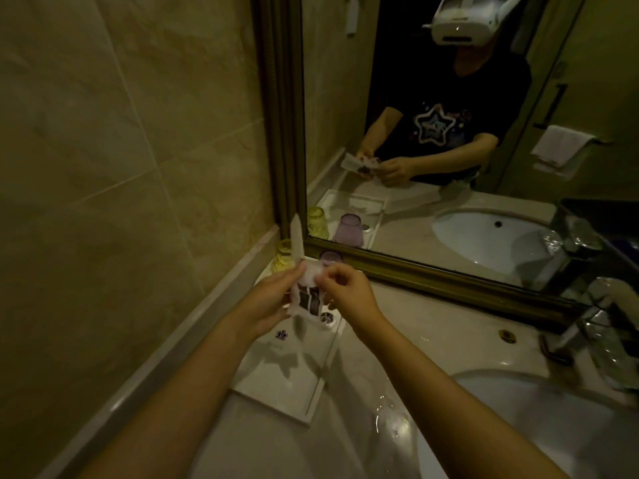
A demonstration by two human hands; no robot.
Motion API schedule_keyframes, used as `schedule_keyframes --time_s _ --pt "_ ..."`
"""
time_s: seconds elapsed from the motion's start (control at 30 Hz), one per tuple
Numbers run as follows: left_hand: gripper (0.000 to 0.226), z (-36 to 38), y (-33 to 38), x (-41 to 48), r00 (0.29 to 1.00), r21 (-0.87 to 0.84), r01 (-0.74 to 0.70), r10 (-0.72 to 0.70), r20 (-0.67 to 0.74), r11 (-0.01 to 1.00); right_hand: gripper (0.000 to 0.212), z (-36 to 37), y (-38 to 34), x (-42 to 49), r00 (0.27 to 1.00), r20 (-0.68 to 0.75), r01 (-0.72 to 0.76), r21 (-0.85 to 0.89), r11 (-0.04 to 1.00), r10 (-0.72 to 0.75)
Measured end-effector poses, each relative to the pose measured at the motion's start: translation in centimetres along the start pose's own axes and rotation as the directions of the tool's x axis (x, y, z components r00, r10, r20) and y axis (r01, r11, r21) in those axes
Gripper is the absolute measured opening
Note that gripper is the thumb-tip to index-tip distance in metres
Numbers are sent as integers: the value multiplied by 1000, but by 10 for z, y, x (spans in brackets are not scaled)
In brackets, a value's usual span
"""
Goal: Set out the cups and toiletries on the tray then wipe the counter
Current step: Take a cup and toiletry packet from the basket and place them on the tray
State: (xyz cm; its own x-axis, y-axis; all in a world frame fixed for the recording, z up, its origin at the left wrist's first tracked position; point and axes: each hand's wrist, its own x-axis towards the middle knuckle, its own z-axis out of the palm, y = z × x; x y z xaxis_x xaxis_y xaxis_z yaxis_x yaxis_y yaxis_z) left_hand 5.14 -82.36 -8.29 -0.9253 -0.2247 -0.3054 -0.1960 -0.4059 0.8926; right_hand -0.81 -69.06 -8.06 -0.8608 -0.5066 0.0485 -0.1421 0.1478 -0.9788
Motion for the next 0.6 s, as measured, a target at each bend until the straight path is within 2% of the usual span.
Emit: schedule_keyframes --time_s 0.07,0.17,0.27,0.43,0.53,0.6 --pt "31 -5 -6 -10 1000 57 -7 6 14 998 10 2 -1 -7 998 4 -67 86 994 67" --pt "24 -10 -12 -21 999 63 -2 -2 55 998 9 13 3 -15 992 4 -123 115 986 123" --pt "31 -18 -13 -28 1000 138 23 -24 5 990 9 23 11 -19 980 -41 -189 150 971 197" --pt "39 -32 -20 -32 997 169 49 -39 -60 984 7 42 24 -24 949 -98 -274 204 940 298" --pt "37 -38 -27 -33 996 200 48 -31 -88 979 4 46 30 -28 929 -118 -319 227 920 351" --pt "35 -41 -31 -34 995 240 50 -28 -94 969 9 46 34 -30 923 -109 -341 214 915 369"
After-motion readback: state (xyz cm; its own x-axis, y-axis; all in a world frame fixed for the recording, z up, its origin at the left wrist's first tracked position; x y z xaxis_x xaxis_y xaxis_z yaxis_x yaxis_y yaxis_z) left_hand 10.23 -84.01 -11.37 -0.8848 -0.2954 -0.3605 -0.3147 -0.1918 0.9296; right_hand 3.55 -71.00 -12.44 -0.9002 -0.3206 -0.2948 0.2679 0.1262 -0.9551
